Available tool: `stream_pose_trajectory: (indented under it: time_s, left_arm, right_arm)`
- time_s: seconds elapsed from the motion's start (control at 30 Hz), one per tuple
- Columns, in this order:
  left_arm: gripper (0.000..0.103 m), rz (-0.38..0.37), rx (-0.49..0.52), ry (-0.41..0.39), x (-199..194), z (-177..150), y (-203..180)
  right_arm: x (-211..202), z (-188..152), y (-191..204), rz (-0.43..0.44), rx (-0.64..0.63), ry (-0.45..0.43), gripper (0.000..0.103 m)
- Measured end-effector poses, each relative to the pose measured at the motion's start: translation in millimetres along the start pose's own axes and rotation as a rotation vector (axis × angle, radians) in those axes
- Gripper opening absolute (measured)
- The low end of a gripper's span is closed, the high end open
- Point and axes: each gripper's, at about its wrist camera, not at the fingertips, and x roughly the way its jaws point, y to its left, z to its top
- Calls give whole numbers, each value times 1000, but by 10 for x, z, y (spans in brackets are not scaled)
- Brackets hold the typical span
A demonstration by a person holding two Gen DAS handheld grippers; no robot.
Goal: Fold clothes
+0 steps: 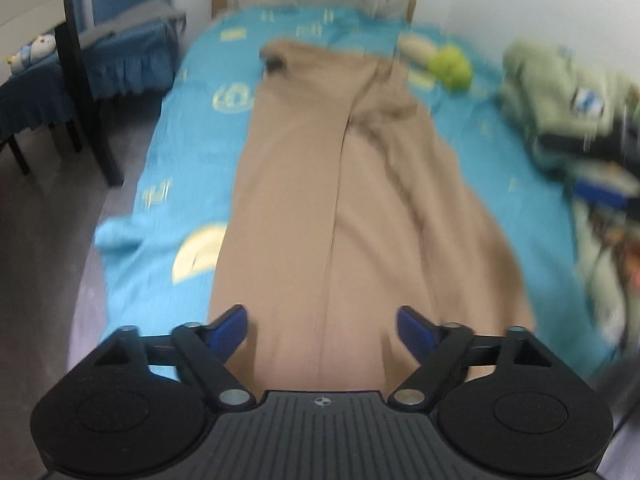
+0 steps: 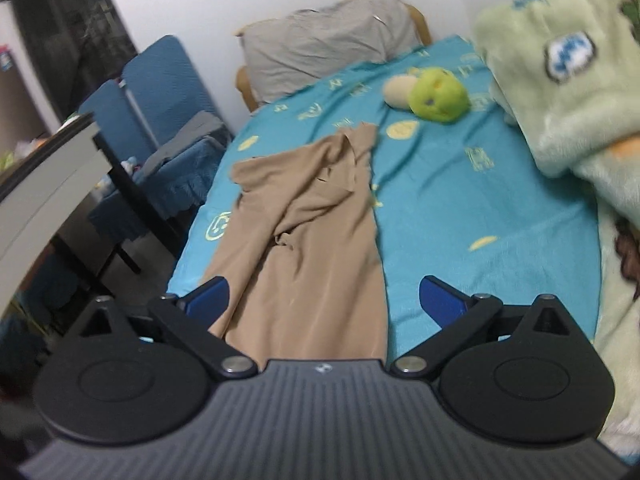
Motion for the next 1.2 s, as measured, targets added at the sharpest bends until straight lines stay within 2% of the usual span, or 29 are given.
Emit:
stream_pose_trajectory:
  time_s: [0.03, 0.13, 0.23, 0.33, 0.47, 0.57, 0.63, 0.8, 1.03, 1.13, 1.2]
  left_arm:
    - [72, -2, 10, 38, 15, -26, -13]
    - [71, 1, 48, 131, 49, -73, -56]
    - [64, 13, 93, 201, 77, -99, -101]
    - [55, 25, 126, 258, 127, -145, -126]
    - [30, 41, 170, 334, 194, -206, -159]
    - [13, 58, 205, 382, 232, -247, -186]
    - [2, 66, 214, 377, 206, -257, -196]
    - [0, 33, 221, 315, -32, -226, -259]
    - [0, -158, 158, 203, -513, -72, -528]
    - [0, -217, 156, 195, -457, -129, -663]
    - [1, -256, 127, 217, -308, -200, -684]
  right_arm:
    - [7, 6, -38, 1, 24, 3, 103]
    - [-176, -70, -221, -81, 94, -78, 103]
    - [-242, -41, -461, -95, 232, -111, 103]
    - [-213, -50, -628, -91, 336, -85, 103]
    - [-154, -95, -695, -90, 400, -34, 103]
    - [-112, -91, -690, -79, 402, -17, 103]
    - [-84, -88, -687, -71, 404, -5, 103]
    - [50, -116, -693, -24, 413, 98, 103]
    - [103, -156, -655, -13, 391, 142, 103]
    - [128, -184, -648, 9, 379, 175, 103]
    - [142, -209, -625, 31, 361, 199, 103]
